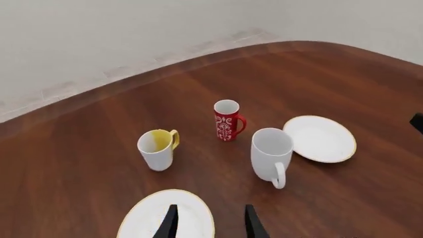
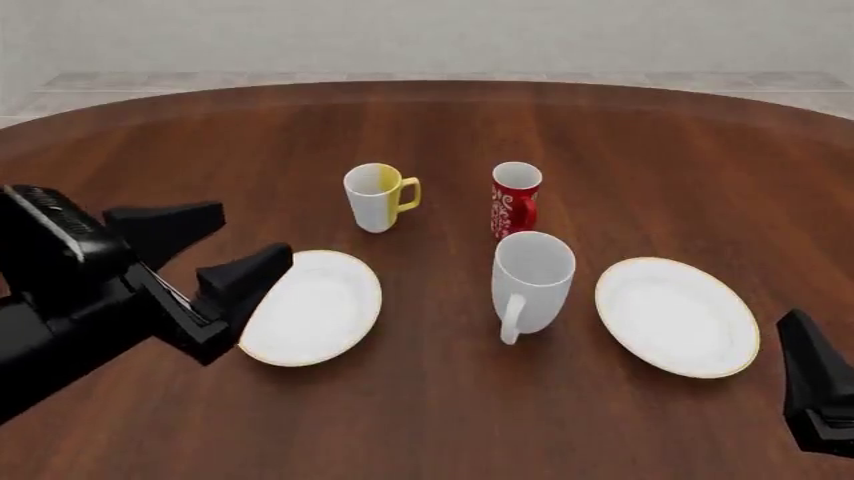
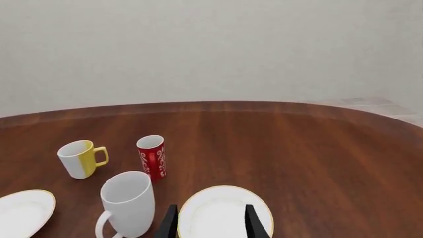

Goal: Put the white mug on the left plate.

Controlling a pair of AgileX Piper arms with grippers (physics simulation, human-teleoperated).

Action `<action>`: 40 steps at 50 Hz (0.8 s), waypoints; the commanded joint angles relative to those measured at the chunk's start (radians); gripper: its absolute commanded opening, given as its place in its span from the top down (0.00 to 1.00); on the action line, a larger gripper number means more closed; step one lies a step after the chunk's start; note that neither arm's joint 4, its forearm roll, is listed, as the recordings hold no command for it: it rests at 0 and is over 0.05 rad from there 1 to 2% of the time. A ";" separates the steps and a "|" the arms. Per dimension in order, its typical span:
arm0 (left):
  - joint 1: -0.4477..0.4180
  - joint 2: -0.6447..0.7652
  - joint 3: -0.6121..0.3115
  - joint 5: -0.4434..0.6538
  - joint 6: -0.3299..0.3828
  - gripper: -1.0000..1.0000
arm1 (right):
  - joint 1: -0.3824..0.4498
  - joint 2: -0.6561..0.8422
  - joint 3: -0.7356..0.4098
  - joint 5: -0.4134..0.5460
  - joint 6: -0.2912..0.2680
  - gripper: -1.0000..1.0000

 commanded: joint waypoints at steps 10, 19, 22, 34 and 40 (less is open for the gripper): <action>-0.137 0.181 -0.189 0.094 -0.010 0.00 | 0.001 0.001 0.000 0.003 0.004 0.00; -0.173 0.305 -0.272 0.113 -0.039 0.00 | 0.000 0.000 0.000 0.002 0.008 0.00; -0.180 0.333 -0.288 0.110 -0.046 0.00 | 0.000 0.000 0.000 0.001 0.010 0.00; -0.197 0.435 -0.381 0.109 -0.070 0.00 | 0.001 0.000 0.000 -0.003 0.011 0.00; -0.215 0.470 -0.417 0.104 -0.082 0.00 | -0.001 -0.001 0.001 -0.012 0.013 0.00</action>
